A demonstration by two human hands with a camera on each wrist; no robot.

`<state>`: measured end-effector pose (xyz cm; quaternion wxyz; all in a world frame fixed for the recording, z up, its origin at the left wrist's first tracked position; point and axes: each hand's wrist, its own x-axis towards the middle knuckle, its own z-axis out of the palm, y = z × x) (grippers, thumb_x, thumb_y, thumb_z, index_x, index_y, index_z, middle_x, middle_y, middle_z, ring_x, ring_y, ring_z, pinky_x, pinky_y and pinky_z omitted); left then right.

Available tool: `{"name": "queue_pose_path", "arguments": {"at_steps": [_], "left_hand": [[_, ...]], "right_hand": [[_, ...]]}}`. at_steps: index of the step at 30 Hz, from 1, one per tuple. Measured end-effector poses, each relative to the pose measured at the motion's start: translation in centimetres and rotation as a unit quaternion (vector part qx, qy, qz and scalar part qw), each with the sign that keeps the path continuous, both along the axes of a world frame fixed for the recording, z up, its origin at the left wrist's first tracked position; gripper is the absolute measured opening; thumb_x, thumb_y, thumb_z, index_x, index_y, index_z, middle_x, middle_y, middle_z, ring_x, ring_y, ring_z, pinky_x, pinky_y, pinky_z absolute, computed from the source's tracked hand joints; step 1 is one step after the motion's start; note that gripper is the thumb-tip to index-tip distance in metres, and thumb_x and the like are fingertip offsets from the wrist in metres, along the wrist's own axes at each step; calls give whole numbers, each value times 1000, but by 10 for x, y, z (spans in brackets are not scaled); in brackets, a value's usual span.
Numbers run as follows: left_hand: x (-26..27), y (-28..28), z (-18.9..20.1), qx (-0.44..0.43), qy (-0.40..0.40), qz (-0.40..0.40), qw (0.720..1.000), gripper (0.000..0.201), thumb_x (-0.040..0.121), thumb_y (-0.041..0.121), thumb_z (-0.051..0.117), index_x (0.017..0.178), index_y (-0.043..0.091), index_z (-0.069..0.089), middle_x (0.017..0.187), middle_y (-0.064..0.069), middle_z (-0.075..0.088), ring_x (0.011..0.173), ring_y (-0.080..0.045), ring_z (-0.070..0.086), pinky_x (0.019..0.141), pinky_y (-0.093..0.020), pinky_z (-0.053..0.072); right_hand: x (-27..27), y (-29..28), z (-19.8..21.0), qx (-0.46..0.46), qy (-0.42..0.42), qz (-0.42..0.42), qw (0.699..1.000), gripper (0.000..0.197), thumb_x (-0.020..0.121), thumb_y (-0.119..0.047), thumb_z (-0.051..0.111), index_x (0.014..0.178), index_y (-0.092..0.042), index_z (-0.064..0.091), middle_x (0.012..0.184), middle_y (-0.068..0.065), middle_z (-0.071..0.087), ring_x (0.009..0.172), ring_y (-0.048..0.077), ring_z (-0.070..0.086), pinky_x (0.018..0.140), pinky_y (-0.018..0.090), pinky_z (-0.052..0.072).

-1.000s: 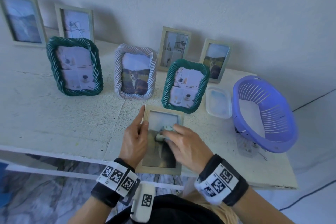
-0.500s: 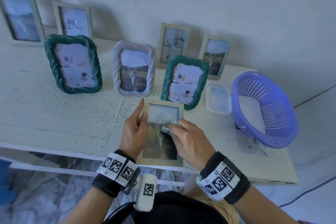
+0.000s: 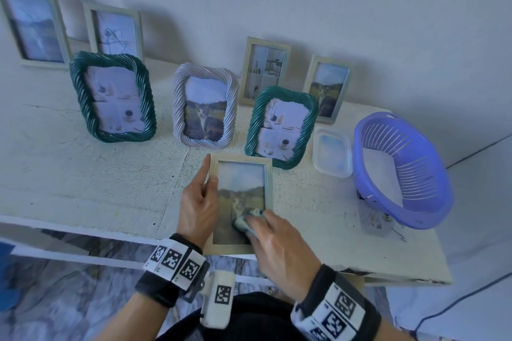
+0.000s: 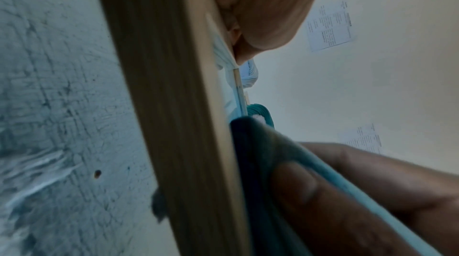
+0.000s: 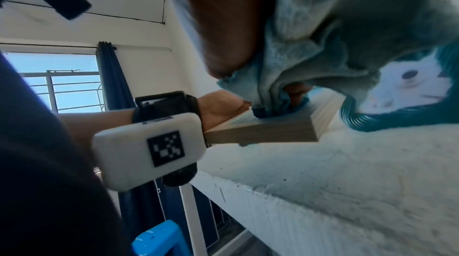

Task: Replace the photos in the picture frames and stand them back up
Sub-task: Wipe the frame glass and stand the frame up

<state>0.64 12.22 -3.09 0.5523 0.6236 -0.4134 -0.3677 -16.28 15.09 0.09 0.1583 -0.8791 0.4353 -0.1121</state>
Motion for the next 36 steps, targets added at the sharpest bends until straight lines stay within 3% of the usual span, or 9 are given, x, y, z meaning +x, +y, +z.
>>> {"name": "queue_pose_path", "arguments": {"at_steps": [5, 10, 13, 17, 21, 28, 31, 33, 36], "left_hand": [[-2, 0, 5, -14, -32, -12, 999, 46, 100, 2, 44, 145, 9, 39, 43, 13, 25, 41, -3, 25, 43, -11, 23], [-3, -1, 5, -14, -26, -12, 999, 46, 100, 3, 45, 145, 12, 40, 47, 13, 24, 42, -3, 24, 42, -12, 22], [0, -2, 5, -4, -15, -7, 1000, 46, 101, 4, 44, 145, 13, 40, 42, 13, 28, 41, -3, 24, 42, -13, 22], [5, -5, 9, -3, -27, -4, 1000, 45, 100, 3, 45, 144, 12, 42, 47, 14, 25, 40, -4, 26, 42, -13, 21], [5, -3, 5, 5, -25, -2, 1000, 46, 99, 1, 45, 144, 11, 42, 40, 12, 28, 39, -4, 27, 42, -12, 23], [0, -4, 4, -7, -15, -28, 999, 45, 100, 5, 46, 144, 13, 41, 42, 13, 27, 41, -4, 24, 42, -14, 22], [3, -7, 3, 0, -11, -20, 1000, 44, 100, 4, 47, 143, 12, 43, 50, 14, 26, 43, -4, 25, 43, -14, 24], [5, -7, 3, 3, -14, -15, 1000, 45, 99, 3, 47, 143, 12, 44, 51, 13, 26, 44, -4, 26, 44, -14, 25], [4, -8, 2, -6, -15, -29, 999, 46, 99, 4, 48, 143, 13, 43, 46, 14, 29, 44, -4, 28, 45, -14, 27]], "right_hand": [[-4, -28, 1, -50, 15, -10, 999, 13, 93, -11, 57, 104, -7, 62, 87, 3, 56, 66, 16, 52, 61, 33, 52], [6, -49, 16, -81, 5, -49, 995, 4, 91, -9, 61, 94, -7, 61, 79, 7, 52, 57, 25, 51, 53, 40, 50], [12, -48, 20, -87, -13, -40, 995, 7, 88, -8, 63, 95, -8, 62, 79, 6, 51, 58, 24, 51, 53, 37, 48], [19, -25, 14, -66, -12, 39, 997, 22, 91, -6, 58, 113, -10, 61, 85, 2, 51, 66, 18, 47, 61, 30, 46], [12, -21, 14, -61, 2, 86, 994, 13, 88, -5, 64, 101, -8, 66, 77, 0, 49, 62, 13, 40, 58, 26, 42], [22, -55, 25, -102, 10, -9, 995, 11, 82, -3, 67, 92, -7, 65, 77, 4, 51, 62, 22, 51, 56, 37, 49], [25, -32, 22, -73, -5, 41, 996, 17, 85, -3, 65, 102, -6, 66, 80, 3, 52, 64, 18, 49, 59, 29, 46], [22, -19, 20, -45, -10, 89, 995, 12, 89, -5, 60, 99, -6, 67, 83, 3, 54, 69, 16, 49, 65, 26, 45], [18, -30, 21, -47, 14, 93, 994, 14, 92, -9, 53, 95, -6, 66, 80, 4, 53, 67, 18, 49, 64, 33, 48]]}}
